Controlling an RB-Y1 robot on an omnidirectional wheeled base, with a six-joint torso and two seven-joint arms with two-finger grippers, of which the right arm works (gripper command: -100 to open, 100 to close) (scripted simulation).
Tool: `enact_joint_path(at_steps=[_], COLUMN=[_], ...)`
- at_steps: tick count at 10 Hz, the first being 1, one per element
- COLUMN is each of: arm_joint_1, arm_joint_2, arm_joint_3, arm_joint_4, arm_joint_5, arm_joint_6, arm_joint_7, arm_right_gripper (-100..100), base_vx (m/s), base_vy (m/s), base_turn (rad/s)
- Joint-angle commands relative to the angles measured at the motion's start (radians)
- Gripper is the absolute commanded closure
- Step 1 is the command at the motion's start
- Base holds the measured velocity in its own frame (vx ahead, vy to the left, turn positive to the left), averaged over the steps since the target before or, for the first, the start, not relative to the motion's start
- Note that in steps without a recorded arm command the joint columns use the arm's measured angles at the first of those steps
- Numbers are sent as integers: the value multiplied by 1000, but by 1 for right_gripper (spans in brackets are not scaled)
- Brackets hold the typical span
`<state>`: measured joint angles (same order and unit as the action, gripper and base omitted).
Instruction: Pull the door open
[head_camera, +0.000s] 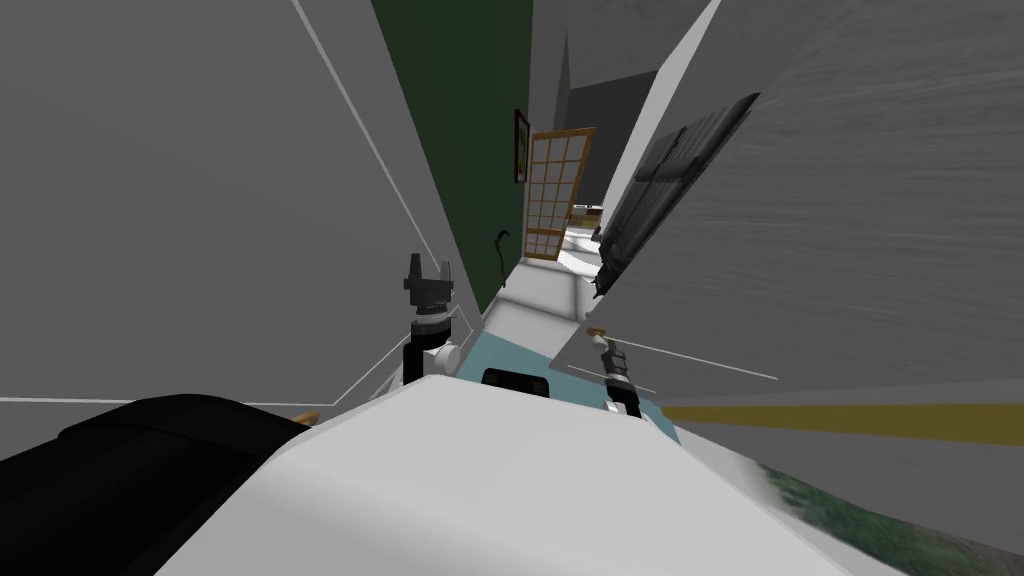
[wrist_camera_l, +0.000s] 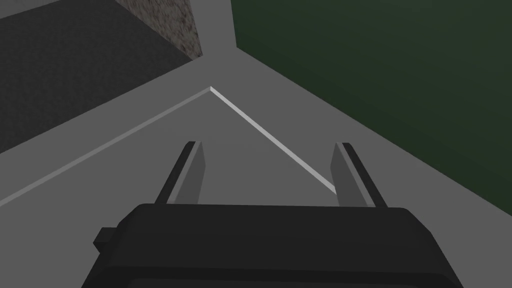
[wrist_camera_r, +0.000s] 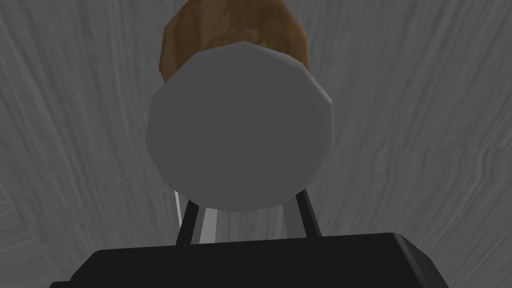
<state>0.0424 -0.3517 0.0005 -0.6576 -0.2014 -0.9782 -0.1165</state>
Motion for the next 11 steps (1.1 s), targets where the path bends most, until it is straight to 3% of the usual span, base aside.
enact_joint_path(at_steps=[1,4,11], arm_joint_1=[-12,-17,-24], arm_joint_2=[11,14,20], arm_joint_3=[13,23,38], arm_joint_4=[0,-3,-9], arm_joint_5=[-4,-42,-98], arm_joint_6=[-8,3,19], arm_joint_7=[-28,-112,-237], arm_right_gripper=[100,100,100], base_vx=[-49,-56,-57], base_vy=[-21,-22,-21], base_turn=[40,72,69])
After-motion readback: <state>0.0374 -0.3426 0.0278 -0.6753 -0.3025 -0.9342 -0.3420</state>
